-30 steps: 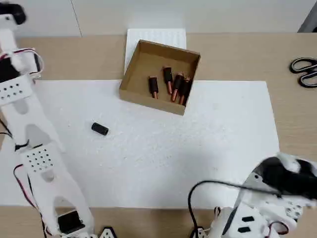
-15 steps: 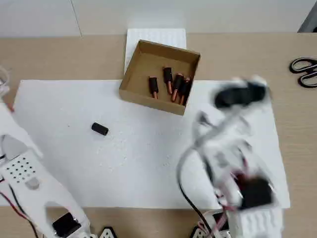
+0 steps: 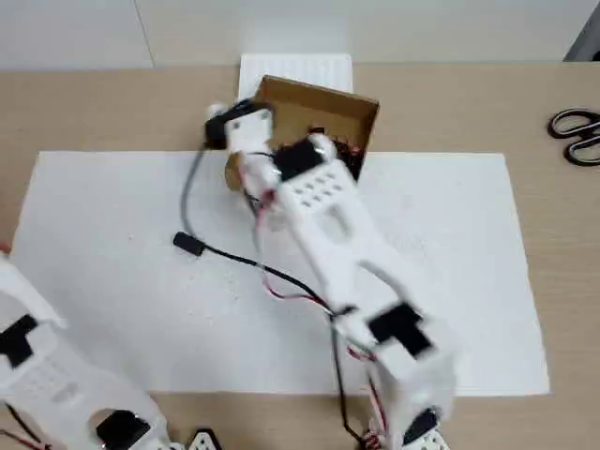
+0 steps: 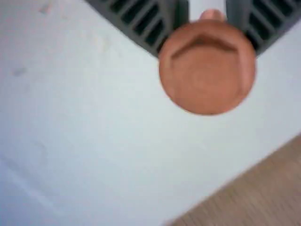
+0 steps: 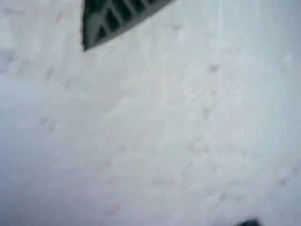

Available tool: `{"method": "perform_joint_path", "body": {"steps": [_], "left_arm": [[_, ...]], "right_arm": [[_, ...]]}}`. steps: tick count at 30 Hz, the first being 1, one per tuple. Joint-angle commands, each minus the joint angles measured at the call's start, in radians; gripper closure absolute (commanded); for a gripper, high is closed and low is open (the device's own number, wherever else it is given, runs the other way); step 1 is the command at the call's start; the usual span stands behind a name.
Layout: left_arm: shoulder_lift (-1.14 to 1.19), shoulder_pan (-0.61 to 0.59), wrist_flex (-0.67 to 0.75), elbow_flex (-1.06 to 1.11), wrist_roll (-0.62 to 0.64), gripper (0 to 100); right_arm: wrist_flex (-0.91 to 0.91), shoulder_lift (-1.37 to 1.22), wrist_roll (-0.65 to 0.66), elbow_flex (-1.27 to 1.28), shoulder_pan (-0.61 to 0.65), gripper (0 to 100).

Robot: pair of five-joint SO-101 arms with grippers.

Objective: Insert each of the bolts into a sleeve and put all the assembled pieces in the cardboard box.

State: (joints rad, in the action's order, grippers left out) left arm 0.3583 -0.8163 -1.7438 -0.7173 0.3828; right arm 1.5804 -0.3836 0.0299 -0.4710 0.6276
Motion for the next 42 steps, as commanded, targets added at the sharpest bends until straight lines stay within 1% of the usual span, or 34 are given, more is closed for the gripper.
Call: {"method": "perform_joint_path", "body": {"steps": [1, 5, 8, 13, 19, 23, 31, 38, 40, 42], "left_arm": [[-0.150, 0.025, -0.003, 0.064, 0.023, 99], [-0.201, 0.029, -0.002, 0.114, 0.025, 99], [-0.201, 0.025, -0.002, 0.122, 0.021, 99], [-0.201, 0.023, -0.003, 0.124, 0.021, 99], [-0.201, 0.026, -0.003, 0.122, 0.021, 99], [-0.204, 0.028, -0.006, 0.122, 0.021, 99], [-0.209, 0.028, -0.008, 0.124, 0.025, 99], [-0.213, 0.029, -0.008, 0.124, 0.026, 99], [-0.233, 0.029, -0.008, 0.127, 0.026, 99], [-0.259, 0.040, -0.008, 0.142, 0.028, 99]], "right_arm": [[0.087, -0.111, 0.097, -0.267, 0.074, 68.7], [0.084, -0.139, 0.135, -0.336, 0.173, 68.7], [0.059, -0.148, 0.138, -0.396, 0.236, 68.8], [-0.082, -0.239, 0.143, -0.404, 0.285, 68.8], [-0.176, -0.375, 0.144, -0.404, 0.283, 68.8], [-0.257, -0.458, 0.218, -0.423, 0.282, 68.8], [-0.263, -0.565, 0.315, -0.512, 0.254, 68.8], [-0.263, -0.634, 0.354, -0.512, 0.240, 69.0], [-0.263, -0.647, 0.376, -0.512, 0.245, 71.2], [-0.263, -0.653, 0.385, -0.512, 0.248, 79.0]]}}
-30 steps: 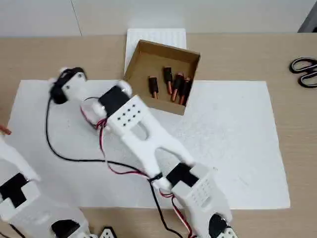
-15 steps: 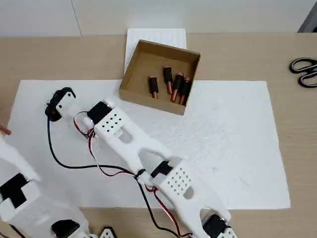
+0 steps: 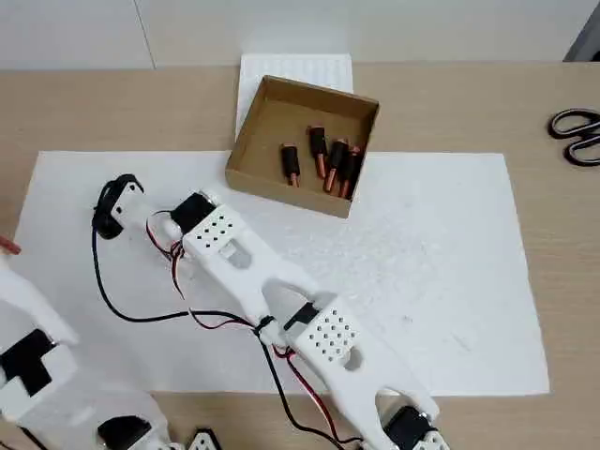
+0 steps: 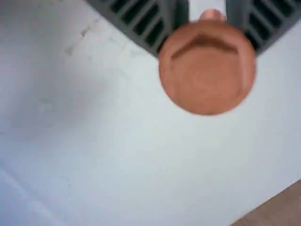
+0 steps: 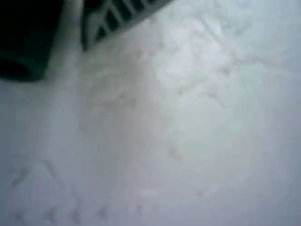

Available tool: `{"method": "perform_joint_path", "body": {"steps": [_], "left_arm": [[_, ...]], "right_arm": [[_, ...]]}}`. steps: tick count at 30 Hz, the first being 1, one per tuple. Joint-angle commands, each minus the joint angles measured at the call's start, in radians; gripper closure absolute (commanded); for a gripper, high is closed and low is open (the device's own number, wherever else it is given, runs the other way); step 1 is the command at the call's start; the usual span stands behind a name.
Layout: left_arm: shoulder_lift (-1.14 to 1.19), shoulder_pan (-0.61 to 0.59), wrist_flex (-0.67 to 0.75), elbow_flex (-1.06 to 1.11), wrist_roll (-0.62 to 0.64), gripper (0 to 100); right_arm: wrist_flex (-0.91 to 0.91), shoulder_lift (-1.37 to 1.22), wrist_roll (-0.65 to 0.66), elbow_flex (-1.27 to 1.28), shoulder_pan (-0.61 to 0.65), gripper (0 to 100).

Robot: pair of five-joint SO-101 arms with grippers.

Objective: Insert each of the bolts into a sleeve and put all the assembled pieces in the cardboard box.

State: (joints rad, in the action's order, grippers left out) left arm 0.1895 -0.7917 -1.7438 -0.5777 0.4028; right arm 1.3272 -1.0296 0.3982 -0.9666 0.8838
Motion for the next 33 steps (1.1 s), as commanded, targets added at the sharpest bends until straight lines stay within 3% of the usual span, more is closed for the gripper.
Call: {"method": "perform_joint_path", "body": {"steps": [1, 3, 4, 9, 19, 25, 33], "left_arm": [[-0.106, 0.025, -0.008, 0.015, 0.008, 99], [-0.140, 0.046, -0.006, 0.044, 0.008, 99], [-0.158, 0.057, -0.006, 0.058, 0.008, 99], [-0.249, 0.121, 0.003, 0.088, 0.008, 99], [-0.384, 0.187, 0.049, 0.087, 0.005, 99], [-0.454, 0.402, 0.135, 0.088, 0.000, 99], [-0.559, 0.746, 0.477, 0.180, -0.002, 99]], "right_arm": [[-0.010, -0.007, 0.017, -0.017, -0.007, 85.0], [-0.010, -0.004, 0.015, -0.017, -0.007, 98.7], [-0.008, -0.002, 0.015, -0.017, -0.007, 99.8], [0.110, 0.047, 0.006, -0.109, -0.010, 99.5], [0.355, 0.285, -0.235, -0.672, -0.180, 99.5], [0.394, 0.483, -0.391, -0.717, -0.311, 99.4], [0.403, 0.877, -0.279, -0.715, -0.348, 99.5]]}}
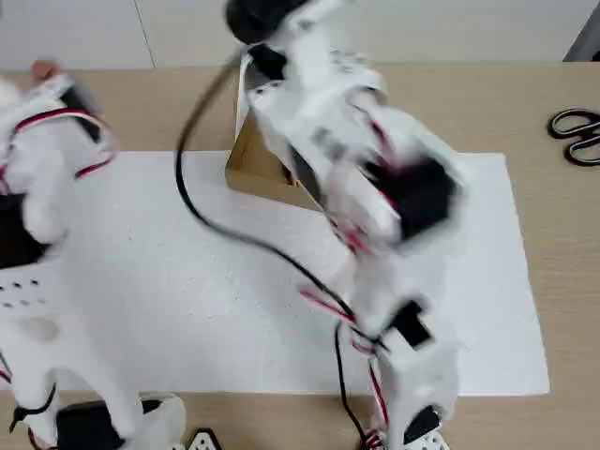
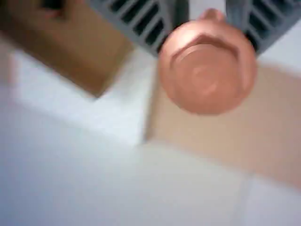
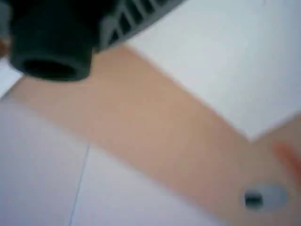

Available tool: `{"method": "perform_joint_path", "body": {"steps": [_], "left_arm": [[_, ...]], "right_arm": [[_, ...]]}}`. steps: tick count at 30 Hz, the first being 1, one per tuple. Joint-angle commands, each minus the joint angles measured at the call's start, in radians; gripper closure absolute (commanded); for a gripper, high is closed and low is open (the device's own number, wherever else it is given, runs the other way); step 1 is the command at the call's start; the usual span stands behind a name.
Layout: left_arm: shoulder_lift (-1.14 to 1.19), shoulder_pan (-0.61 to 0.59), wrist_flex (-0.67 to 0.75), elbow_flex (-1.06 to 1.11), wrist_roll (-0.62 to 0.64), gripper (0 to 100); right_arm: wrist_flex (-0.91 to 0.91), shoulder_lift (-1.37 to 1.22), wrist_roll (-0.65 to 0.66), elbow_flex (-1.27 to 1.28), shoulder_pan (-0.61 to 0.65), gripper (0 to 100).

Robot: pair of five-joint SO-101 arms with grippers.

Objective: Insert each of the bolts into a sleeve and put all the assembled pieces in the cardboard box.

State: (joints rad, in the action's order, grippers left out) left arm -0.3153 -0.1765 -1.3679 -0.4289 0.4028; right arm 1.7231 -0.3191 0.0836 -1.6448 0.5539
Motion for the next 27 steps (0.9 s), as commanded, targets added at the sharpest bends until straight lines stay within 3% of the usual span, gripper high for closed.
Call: {"method": "perform_joint_path", "body": {"steps": [1, 6, 13, 18, 22, 27], "left_arm": [[-0.061, 0.184, 0.115, 0.053, -0.002, 99], [-0.101, 0.417, 0.239, 0.127, -0.052, 99], [-0.161, 0.489, 0.339, 0.131, -0.084, 99], [-0.170, 0.482, 0.339, 0.177, -0.100, 99], [-0.169, 0.489, 0.313, 0.180, -0.100, 99], [-0.161, 0.543, 0.250, 0.194, -0.100, 99]], "right_arm": [[0.018, 0.197, 0.035, -0.035, -0.028, 99.5], [0.025, 0.269, 0.034, -0.037, -0.113, 99.5], [0.050, 0.453, 0.023, 0.077, -0.266, 99.6], [0.038, 0.748, -0.229, 0.701, -0.246, 99.6], [-0.022, 1.032, -0.232, 1.272, -0.220, 99.5], [-0.414, 1.408, -0.230, 2.007, -0.197, 99.5]]}}
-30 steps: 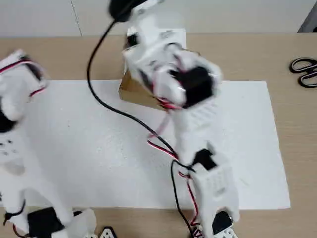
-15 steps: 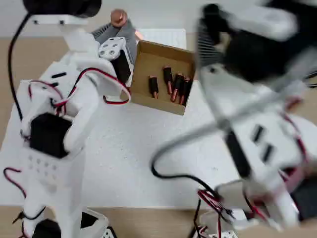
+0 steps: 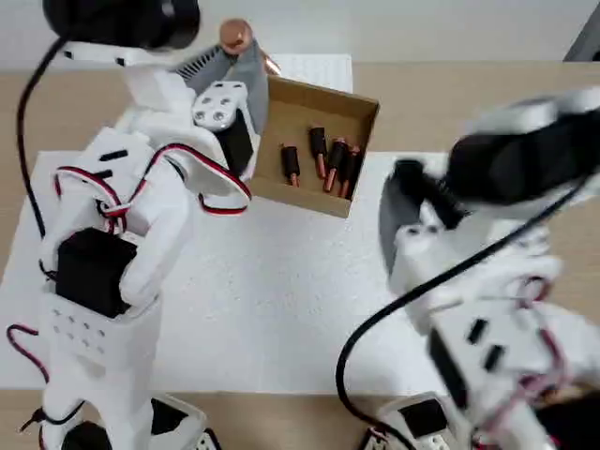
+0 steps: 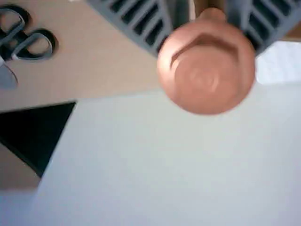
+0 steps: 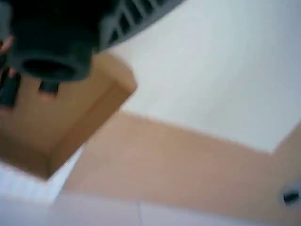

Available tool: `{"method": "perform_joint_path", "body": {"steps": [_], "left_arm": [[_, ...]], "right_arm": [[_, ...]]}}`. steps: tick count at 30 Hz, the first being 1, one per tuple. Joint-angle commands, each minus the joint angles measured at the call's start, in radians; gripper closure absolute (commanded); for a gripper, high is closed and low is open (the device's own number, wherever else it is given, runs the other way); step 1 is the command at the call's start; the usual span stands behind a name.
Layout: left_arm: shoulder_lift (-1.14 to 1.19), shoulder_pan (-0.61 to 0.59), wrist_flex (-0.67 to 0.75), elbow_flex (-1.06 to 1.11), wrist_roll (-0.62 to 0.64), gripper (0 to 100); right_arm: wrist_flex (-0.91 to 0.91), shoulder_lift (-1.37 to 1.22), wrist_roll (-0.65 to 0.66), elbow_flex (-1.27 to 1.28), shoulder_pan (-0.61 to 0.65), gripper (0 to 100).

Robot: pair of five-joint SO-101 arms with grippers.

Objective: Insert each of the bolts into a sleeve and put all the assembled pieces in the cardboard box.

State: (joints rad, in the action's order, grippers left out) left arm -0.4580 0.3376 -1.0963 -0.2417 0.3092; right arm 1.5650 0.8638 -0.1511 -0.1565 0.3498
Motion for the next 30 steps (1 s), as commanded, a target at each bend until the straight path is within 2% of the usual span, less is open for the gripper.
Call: {"method": "perform_joint_path", "body": {"steps": [1, 4, 7, 11, 14, 16, 21, 24, 30], "left_arm": [[-0.018, 0.054, -0.029, 0.025, -0.006, 99], [-0.026, 0.118, -0.051, 0.097, -0.008, 99], [-0.020, 0.172, -0.078, 0.145, -0.014, 99], [-0.025, 0.232, -0.081, 0.162, -0.075, 99], [-0.029, 0.232, -0.081, 0.159, -0.117, 99], [-0.029, 0.239, -0.114, 0.127, -0.114, 99], [-0.028, 0.285, -0.209, 0.047, -0.094, 99], [-0.028, 0.302, -0.264, 0.025, -0.094, 99], [-0.018, 0.302, -0.259, 0.027, -0.094, 99]], "right_arm": [[-0.371, 0.312, 0.012, 0.663, 0.008, 99.5], [-0.702, 0.575, 0.046, 1.028, 0.005, 99.6], [-0.871, 0.792, 0.098, 1.277, 0.010, 99.6], [-0.840, 0.954, 0.107, 1.418, 0.010, 99.6], [-0.835, 0.947, 0.109, 1.427, 0.005, 99.6], [-0.842, 0.941, 0.121, 1.442, 0.005, 99.6], [-0.990, 0.941, 0.256, 1.527, -0.005, 99.6], [-1.052, 0.941, 0.262, 1.570, -0.005, 99.6], [-1.070, 0.941, 0.261, 1.577, 0.001, 99.6]]}}
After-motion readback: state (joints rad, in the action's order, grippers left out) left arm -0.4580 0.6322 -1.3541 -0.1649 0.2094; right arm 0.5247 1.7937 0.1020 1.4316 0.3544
